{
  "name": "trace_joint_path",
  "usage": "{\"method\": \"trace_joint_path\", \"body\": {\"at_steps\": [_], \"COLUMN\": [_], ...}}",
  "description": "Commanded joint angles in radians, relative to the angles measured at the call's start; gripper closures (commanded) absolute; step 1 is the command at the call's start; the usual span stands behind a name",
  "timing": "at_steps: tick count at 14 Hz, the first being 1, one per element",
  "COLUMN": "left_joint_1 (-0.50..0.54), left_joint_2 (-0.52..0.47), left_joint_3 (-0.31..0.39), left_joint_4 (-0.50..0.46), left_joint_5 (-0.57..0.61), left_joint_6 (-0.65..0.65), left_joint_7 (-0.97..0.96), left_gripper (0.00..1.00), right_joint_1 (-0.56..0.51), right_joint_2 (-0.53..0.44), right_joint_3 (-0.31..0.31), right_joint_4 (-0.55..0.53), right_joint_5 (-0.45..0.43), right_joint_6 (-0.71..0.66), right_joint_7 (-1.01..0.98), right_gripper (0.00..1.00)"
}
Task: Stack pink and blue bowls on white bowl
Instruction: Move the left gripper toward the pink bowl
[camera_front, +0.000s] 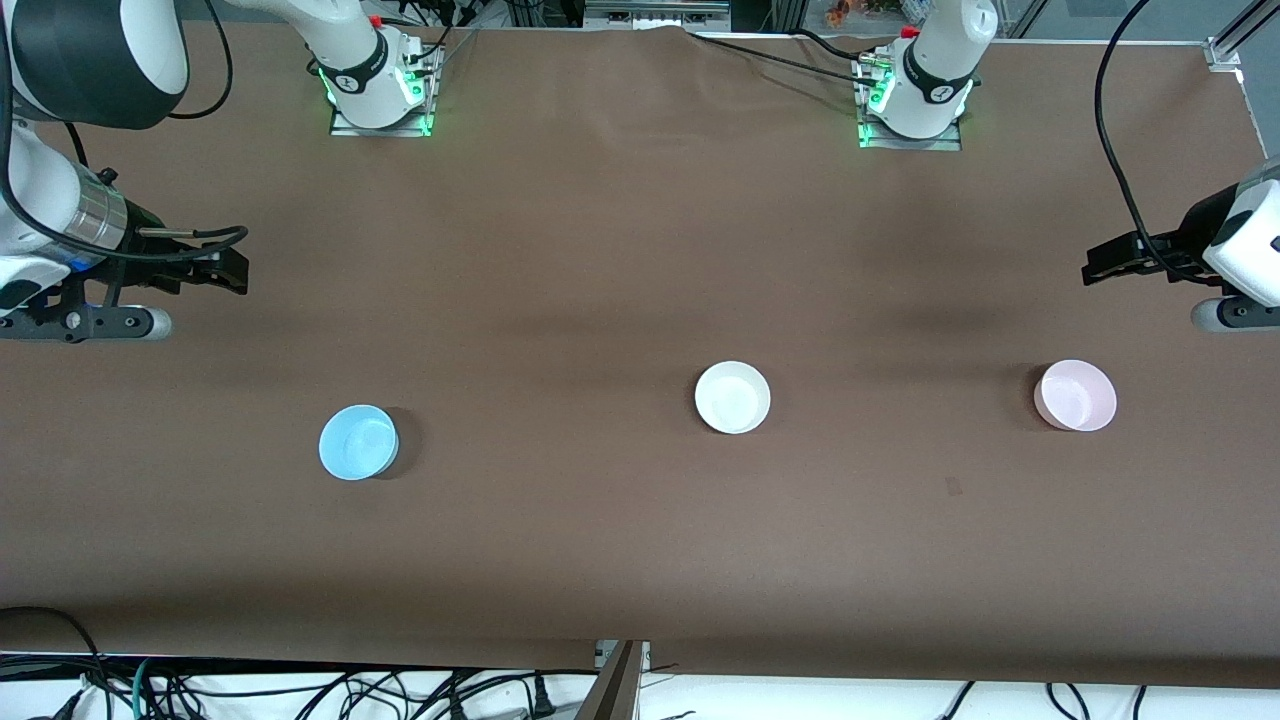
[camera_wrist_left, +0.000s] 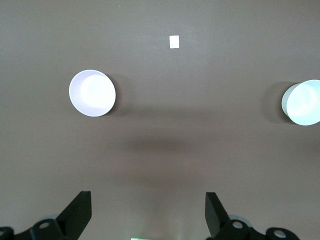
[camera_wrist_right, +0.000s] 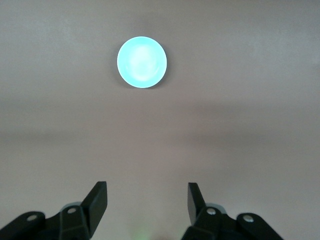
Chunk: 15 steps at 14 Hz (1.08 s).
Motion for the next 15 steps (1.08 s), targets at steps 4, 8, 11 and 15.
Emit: {"method": "trace_joint_path", "body": {"at_steps": [4, 8, 11, 15], "left_joint_1": [0.0, 0.006, 0.055, 0.127], "left_joint_2": [-0.025, 0.021, 0.027, 0.15], "left_joint_3": [0.026, 0.183, 0.233, 0.269], "left_joint_4": [-0.031, -0.08, -0.23, -0.27], "left_joint_5": [-0.012, -0.022, -0.082, -0.203], "left_joint_6": [0.016, 0.099, 0.294, 0.443], "left_joint_7": [0.029, 0.312, 0.443, 0.585], "left_gripper": [0.0, 0.0, 0.0, 0.0], "right_joint_1": [0.006, 0.006, 0.006, 0.002], "right_joint_2": [-0.014, -0.016, -0.014, -0.014], "right_joint_3": [0.004, 0.004, 0.004, 0.004], "right_joint_4": [-0.014, -0.014, -0.014, -0.01], "right_joint_5": [-0.003, -0.004, -0.004, 0.003], "right_joint_6": [0.007, 0.007, 0.007, 0.012], "right_joint_7": [0.015, 0.015, 0.015, 0.014], "right_gripper": [0.26, 0.26, 0.26, 0.19]}}
